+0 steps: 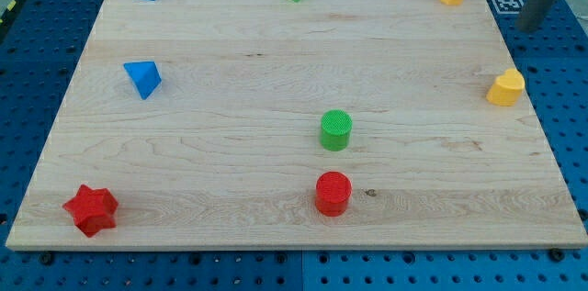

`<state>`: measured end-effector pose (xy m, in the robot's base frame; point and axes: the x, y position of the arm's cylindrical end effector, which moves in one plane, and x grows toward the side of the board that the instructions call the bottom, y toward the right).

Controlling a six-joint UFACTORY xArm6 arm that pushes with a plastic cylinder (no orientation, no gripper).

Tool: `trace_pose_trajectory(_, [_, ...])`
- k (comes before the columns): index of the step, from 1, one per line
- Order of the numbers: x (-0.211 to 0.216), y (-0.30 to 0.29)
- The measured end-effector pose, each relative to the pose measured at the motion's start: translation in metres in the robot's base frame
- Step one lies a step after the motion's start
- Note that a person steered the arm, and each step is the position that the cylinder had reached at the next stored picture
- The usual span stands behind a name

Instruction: Move the yellow hexagon diagonal top right to the red star

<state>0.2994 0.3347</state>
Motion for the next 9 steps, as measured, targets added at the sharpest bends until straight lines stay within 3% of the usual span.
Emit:
trace_pose_trajectory(2, [-0.095,-0.002])
trace_pose_trajectory(3, [-0.099,-0.009])
trace_pose_trajectory(5, [-0.098,-0.085])
trace_pose_trajectory(6, [-0.091,-0.085])
trace_pose_trajectory(7, [-0.053,-0.086])
trace_pose_trajectory(9, [0.033,-0.142])
